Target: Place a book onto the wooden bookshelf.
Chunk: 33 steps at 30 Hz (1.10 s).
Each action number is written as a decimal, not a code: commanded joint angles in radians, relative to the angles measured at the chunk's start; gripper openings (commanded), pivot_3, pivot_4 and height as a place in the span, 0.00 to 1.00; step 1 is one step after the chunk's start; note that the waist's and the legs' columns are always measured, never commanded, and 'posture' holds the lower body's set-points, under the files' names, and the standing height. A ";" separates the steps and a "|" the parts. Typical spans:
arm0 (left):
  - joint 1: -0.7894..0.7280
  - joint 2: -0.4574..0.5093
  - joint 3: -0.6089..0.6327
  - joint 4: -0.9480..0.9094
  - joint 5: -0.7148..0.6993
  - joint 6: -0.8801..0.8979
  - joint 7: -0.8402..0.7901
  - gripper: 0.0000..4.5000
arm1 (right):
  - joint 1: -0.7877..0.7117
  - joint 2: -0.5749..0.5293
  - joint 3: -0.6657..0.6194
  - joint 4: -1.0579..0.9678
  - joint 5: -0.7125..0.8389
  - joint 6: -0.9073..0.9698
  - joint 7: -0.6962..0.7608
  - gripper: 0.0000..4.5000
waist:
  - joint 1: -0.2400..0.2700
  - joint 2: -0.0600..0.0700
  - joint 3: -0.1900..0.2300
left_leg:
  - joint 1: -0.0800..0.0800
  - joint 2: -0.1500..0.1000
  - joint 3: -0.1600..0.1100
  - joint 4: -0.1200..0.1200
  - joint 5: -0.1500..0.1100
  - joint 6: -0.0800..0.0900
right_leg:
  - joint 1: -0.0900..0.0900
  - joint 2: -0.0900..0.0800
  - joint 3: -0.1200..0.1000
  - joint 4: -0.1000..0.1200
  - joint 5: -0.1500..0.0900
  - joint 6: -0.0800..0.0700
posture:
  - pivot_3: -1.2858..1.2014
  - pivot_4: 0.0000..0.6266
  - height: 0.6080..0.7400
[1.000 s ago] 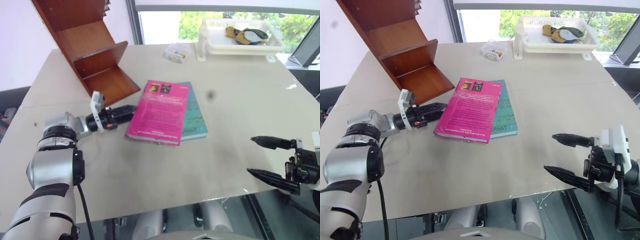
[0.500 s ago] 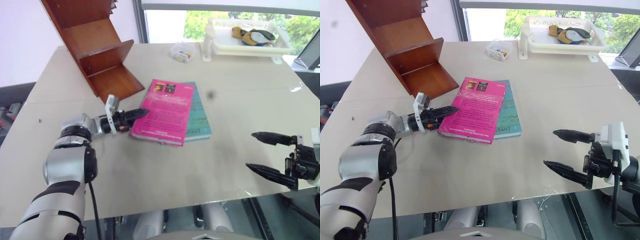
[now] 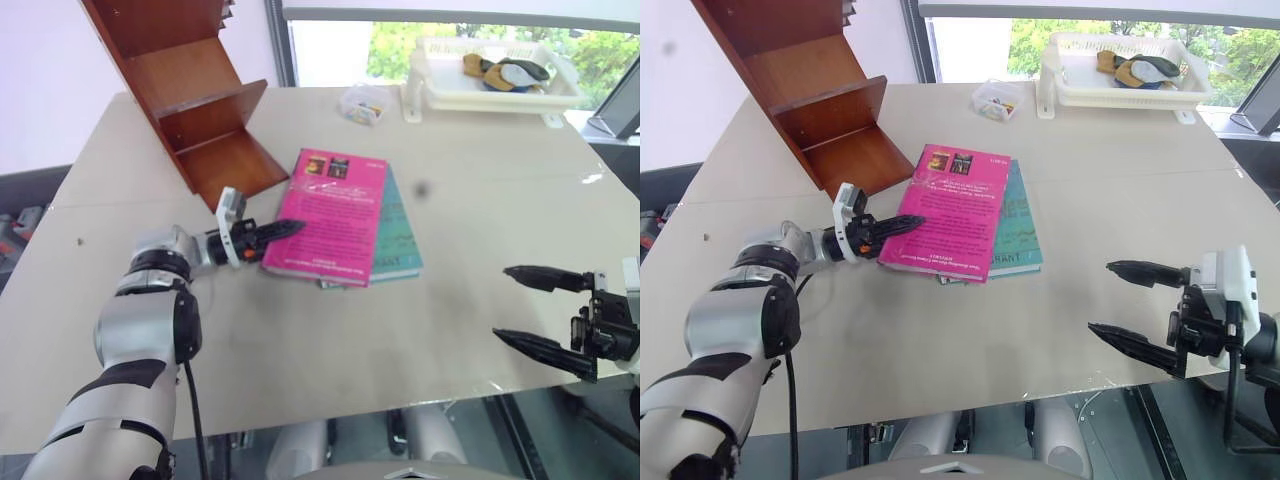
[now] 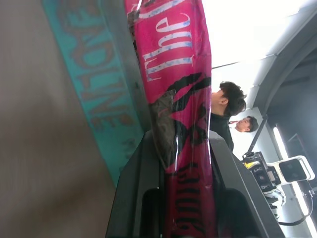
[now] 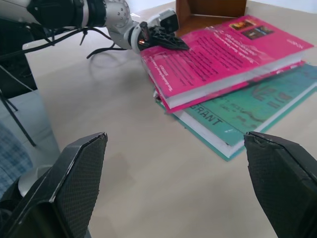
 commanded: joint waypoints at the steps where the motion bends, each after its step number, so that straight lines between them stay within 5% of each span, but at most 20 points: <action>1: -0.065 0.014 -0.005 -0.129 -0.030 -0.040 -0.077 0.10 | -0.027 0.001 -0.058 0.058 0.001 -0.032 0.011 1.00 | 0.001 0.000 0.000 | 0.000 0.000 0.000 0.000 0.000 0.000 | 0.000 0.000 0.000 0.000 0.000 0.000 | 0.52 0.24 1.00; 5: -0.068 -0.020 -0.041 -0.399 -0.036 -0.121 -0.049 0.10 | -0.064 -0.015 -0.099 0.162 -0.008 -0.052 0.038 1.00 | 0.000 0.000 0.000 | -0.001 0.000 0.000 0.000 0.000 0.000 | 0.000 0.000 0.000 0.000 0.000 0.000 | 0.52 0.24 1.00; 10: -0.062 -0.115 -0.060 -0.777 0.014 -0.430 0.191 0.10 | -0.165 -0.032 -0.169 0.317 0.121 0.013 0.075 1.00 | 0.003 0.000 0.000 | -0.003 0.000 -0.001 0.001 0.001 -0.001 | -0.001 -0.003 -0.001 -0.001 0.000 0.000 | 0.52 0.24 1.00; 17: -0.151 -0.166 -0.140 -0.922 0.167 -0.724 0.497 0.10 | -0.240 -0.043 -0.113 0.405 0.081 0.007 0.114 1.00 | 0.000 0.001 0.001 | -0.002 0.000 0.000 -0.001 0.000 0.000 | -0.001 -0.003 -0.001 -0.001 0.001 0.000 | 0.52 0.24 1.00; 25: -0.289 0.067 -0.333 -0.830 0.540 -1.093 0.632 0.10 | -0.416 -0.051 -0.165 0.585 0.242 0.105 0.179 1.00 | -0.002 0.002 0.002 | 0.001 0.000 0.002 -0.001 0.000 0.000 | 0.000 0.000 0.001 -0.001 0.001 0.000 | 0.52 0.24 1.00; 33: -0.422 0.282 -0.453 -0.706 0.797 -1.214 0.675 0.10 | -0.574 -0.093 -0.070 0.760 0.177 0.117 0.294 1.00 | 0.002 0.004 0.003 | 0.000 0.000 0.002 -0.002 0.000 0.000 | -0.001 0.000 0.001 -0.002 0.001 0.000 | 0.52 0.24 1.00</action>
